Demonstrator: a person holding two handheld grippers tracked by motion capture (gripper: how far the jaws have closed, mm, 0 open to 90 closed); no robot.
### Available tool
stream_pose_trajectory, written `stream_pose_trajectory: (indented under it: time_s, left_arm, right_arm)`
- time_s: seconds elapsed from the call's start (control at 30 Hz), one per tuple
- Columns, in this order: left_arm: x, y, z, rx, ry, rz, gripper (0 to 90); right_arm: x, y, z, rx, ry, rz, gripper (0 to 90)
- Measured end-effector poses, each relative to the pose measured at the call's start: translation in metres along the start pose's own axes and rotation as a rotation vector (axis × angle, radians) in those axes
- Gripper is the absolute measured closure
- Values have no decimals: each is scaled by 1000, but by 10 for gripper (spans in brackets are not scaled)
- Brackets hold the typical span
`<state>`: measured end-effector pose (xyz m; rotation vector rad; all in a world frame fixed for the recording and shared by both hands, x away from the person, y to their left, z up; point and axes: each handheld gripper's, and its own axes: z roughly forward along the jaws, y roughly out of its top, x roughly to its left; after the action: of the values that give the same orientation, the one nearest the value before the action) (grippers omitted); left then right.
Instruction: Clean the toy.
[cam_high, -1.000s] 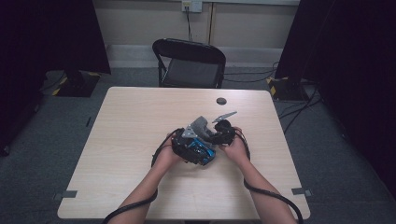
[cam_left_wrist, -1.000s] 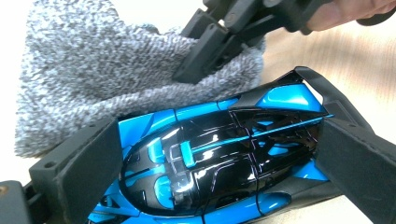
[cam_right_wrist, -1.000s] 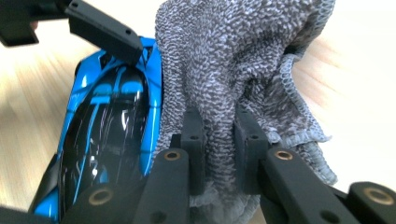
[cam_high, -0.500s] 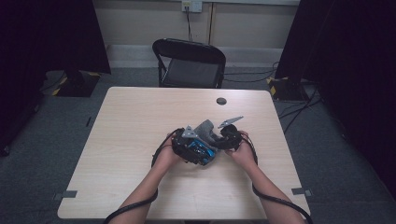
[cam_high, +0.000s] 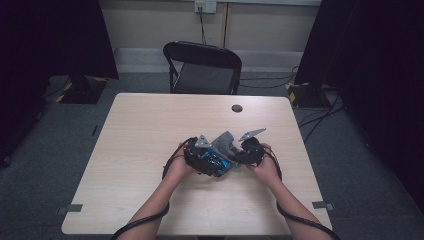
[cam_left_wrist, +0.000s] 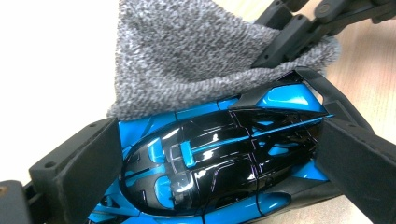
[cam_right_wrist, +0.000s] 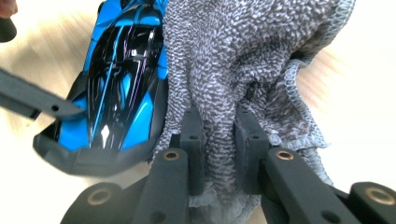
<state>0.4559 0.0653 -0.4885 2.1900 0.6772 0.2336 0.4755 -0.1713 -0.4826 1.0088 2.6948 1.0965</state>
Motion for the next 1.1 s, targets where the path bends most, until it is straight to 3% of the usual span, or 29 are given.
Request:
stream_pose_trajectory:
  time_s: [0.47,1.1]
  left_arm:
    - [0,0,0,2,-3,3,10]
    - [1,-1,-1,-5,-8,5,14]
  right_arm:
    - [5,-19,-14,-16,2,18,762]
    - [14,-38,-33,17,21,7,764]
